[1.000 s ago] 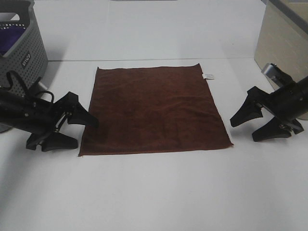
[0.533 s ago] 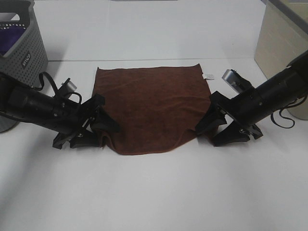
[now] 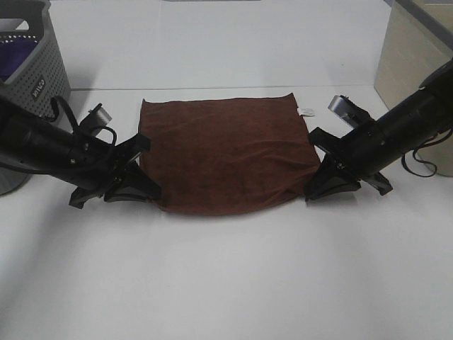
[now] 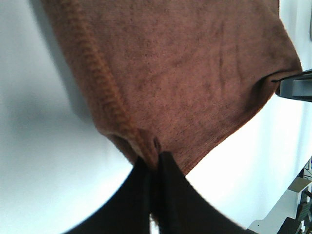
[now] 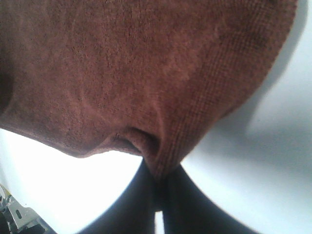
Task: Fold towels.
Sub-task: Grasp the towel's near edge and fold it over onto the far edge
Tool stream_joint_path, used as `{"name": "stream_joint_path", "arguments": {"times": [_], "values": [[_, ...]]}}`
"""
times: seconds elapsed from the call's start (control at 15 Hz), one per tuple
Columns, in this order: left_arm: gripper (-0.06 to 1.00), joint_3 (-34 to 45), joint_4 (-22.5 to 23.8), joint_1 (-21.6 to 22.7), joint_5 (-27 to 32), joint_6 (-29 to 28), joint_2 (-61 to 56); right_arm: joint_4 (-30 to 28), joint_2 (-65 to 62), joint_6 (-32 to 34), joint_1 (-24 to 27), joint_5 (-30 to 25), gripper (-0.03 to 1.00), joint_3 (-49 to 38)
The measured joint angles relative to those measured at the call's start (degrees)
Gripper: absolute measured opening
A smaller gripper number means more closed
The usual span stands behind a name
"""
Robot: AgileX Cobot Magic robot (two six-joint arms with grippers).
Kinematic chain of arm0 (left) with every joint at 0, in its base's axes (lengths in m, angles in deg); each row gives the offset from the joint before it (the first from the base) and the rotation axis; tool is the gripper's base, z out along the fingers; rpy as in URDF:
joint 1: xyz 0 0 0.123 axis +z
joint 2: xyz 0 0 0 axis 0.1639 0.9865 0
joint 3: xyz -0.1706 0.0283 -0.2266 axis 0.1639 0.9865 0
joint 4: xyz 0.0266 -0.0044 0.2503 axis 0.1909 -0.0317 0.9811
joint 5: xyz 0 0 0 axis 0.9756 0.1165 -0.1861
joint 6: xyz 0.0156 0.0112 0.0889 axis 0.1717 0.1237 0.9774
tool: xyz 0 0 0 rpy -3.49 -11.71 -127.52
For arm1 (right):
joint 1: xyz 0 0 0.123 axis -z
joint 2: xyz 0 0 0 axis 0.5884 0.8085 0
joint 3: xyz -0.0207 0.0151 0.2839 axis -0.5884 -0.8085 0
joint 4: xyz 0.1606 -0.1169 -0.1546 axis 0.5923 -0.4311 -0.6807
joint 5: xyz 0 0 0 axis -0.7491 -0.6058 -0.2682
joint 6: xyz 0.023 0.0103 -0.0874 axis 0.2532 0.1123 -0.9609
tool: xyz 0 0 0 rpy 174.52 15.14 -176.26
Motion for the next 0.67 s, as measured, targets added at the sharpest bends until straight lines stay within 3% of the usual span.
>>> {"name": "stream_joint_path", "arguments": {"times": [0.33, 0.67], "values": [[0.01, 0.57, 14.73, 0.00, 4.35, -12.20, -2.64, -8.59, -4.35, 7.56, 0.00, -7.22, 0.00, -0.06], [0.01, 12.15, 16.21, -0.23, 5.79, -16.21, -11.00, -9.05, -10.54, 9.17, -0.11, -9.34, 0.00, -11.46]]}}
